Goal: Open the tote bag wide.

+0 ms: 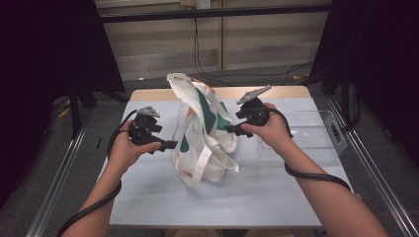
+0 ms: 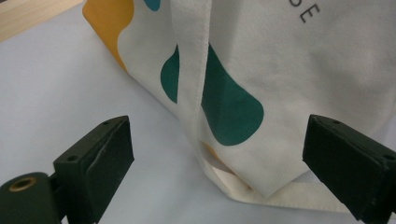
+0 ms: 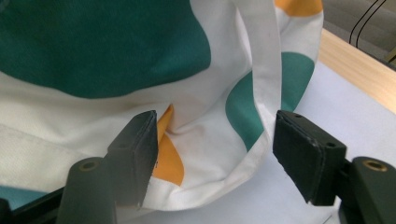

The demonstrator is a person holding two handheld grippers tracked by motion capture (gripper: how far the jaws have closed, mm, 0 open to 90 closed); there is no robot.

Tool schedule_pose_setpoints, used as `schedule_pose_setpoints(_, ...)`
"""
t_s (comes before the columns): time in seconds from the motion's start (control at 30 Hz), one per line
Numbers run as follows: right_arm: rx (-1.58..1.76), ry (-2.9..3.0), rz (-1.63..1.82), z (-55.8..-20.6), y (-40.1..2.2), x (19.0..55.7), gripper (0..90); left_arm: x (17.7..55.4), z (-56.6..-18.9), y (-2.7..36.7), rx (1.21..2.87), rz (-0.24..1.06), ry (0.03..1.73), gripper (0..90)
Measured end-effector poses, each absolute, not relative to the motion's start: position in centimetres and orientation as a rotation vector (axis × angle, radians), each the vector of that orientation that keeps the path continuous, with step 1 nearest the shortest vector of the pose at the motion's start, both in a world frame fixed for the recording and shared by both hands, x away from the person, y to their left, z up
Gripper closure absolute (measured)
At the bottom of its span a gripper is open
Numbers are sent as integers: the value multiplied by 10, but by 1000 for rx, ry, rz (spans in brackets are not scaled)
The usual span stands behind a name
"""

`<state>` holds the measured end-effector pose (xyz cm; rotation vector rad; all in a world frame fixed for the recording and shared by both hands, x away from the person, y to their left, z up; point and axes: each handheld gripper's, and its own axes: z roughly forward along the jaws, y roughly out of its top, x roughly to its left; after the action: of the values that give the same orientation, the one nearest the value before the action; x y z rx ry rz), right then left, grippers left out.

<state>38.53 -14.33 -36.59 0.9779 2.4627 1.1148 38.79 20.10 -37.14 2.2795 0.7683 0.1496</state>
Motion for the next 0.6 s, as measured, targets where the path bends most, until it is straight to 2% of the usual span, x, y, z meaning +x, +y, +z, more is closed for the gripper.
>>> schedule_pose_setpoints(0.6,903,2450,1143,-322,-117,392,350,392,-357,191,2273,166,755,109)
